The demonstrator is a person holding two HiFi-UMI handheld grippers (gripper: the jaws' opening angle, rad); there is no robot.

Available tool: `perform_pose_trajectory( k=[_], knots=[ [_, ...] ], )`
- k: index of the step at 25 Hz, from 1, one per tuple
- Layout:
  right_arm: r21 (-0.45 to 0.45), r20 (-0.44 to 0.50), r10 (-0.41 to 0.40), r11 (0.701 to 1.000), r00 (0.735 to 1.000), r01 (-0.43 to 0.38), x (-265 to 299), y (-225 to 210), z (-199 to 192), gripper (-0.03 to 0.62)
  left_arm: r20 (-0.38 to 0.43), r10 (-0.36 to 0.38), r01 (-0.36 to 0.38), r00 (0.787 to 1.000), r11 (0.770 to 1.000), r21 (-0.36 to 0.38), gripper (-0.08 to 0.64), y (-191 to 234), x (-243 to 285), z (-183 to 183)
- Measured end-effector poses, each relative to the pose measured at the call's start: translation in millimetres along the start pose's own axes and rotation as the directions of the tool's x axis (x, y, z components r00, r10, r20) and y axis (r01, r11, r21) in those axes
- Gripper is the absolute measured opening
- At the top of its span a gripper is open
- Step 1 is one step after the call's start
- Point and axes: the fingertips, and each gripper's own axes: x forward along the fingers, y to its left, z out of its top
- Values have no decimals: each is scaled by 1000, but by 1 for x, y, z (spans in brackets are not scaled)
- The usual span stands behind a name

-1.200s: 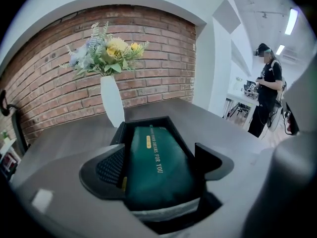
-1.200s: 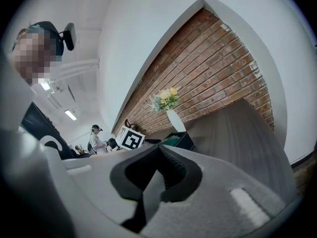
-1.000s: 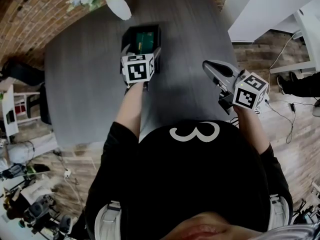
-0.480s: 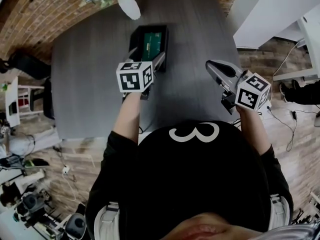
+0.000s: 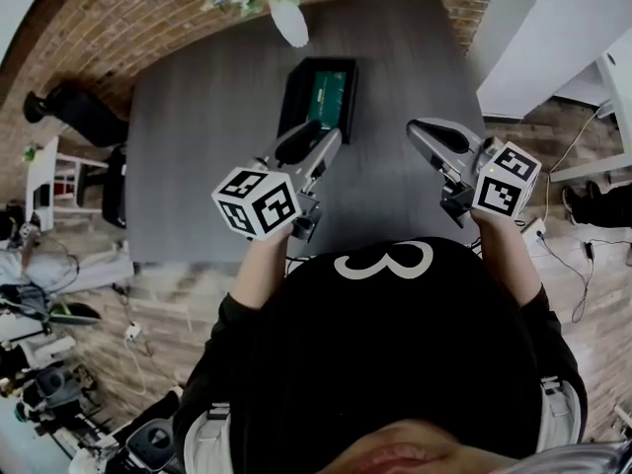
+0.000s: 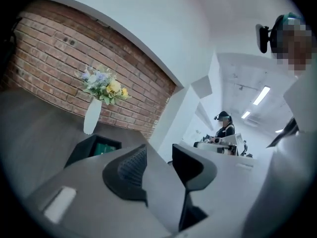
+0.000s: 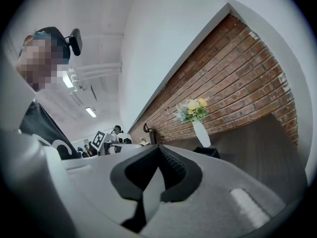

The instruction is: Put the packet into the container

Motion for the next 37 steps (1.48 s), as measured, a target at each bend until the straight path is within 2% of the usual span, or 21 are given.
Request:
perform_pose_trajectory(
  k=[5, 9, 14, 19, 25, 32, 37],
  knots=[
    [-19, -5, 49, 999, 999, -49, 9, 28, -1, 0, 54, -83, 84, 995, 996, -17, 66, -33, -19, 6],
    [34, 12, 97, 995, 995, -97, 9, 45, -6, 0, 60, -121, 121, 991, 993, 5, 2, -48, -28, 1],
    [7, -7, 102, 995, 995, -102, 5, 56, -17, 0, 45, -145, 143, 988, 989, 33, 12, -66, -34, -4],
    [-9, -13, 110, 994, 994, -110, 4, 63, -17, 0, 37, -135, 133, 990, 990, 55, 12, -69, -33, -8],
    [72, 45, 171, 982, 984, -174, -2, 68, -8, 0, 37, -131, 128, 991, 989, 75, 12, -72, -31, -6],
    [-42, -26, 118, 992, 993, -119, -2, 64, -14, 0, 34, -118, 115, 992, 991, 72, 12, -76, -27, -5],
    [-40, -10, 126, 991, 992, -126, -4, 62, -9, 0, 33, -109, 106, 993, 991, 81, 12, -75, -24, -1]
  ],
)
